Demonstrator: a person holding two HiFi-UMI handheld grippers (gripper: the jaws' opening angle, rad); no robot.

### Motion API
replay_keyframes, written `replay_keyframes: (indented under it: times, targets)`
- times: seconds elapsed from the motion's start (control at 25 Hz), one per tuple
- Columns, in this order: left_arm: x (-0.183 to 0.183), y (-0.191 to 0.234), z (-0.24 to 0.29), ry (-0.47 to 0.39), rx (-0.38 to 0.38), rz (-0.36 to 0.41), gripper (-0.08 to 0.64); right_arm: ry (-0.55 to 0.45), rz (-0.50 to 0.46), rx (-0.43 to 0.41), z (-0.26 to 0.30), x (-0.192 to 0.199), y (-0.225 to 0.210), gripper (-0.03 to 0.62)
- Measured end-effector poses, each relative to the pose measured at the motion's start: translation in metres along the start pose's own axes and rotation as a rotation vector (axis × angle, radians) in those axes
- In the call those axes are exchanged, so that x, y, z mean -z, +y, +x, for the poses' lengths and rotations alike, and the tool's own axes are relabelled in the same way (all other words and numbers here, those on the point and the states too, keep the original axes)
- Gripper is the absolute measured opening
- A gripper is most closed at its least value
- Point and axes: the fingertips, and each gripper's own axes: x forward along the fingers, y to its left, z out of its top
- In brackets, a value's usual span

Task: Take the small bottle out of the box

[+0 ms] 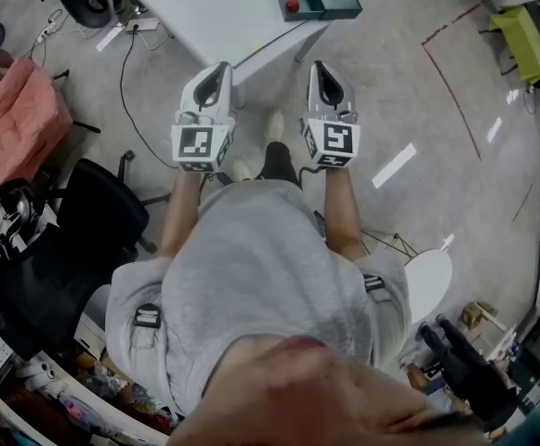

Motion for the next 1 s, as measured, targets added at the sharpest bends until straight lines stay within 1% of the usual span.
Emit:
replay_keyframes:
  times: [0.16,0.56,0.8,1.0]
  targets:
    - [0.001,0.008,0.025,0.012,-0.003,0.000,0.011,0.006,0.001,-0.006,0.025,0.002,-0.010,0.003]
    - [0.014,0.027,0.122,0.064,-0.017,-0.016,0.012,0.061,0.009,-0.027,0.110,0.018,-0.066,0.003]
    - [0.034,0.039,0.173,0.098,-0.024,-0.040,0.011,0.110,0.020,-0.070,0.165,0.041,-0.085,0.003]
    - [0.060,0.051,0.208,0.150,-0.053,-0.066,0.011,0.150,0.036,-0.099,0.205,0.065,-0.098,0.003]
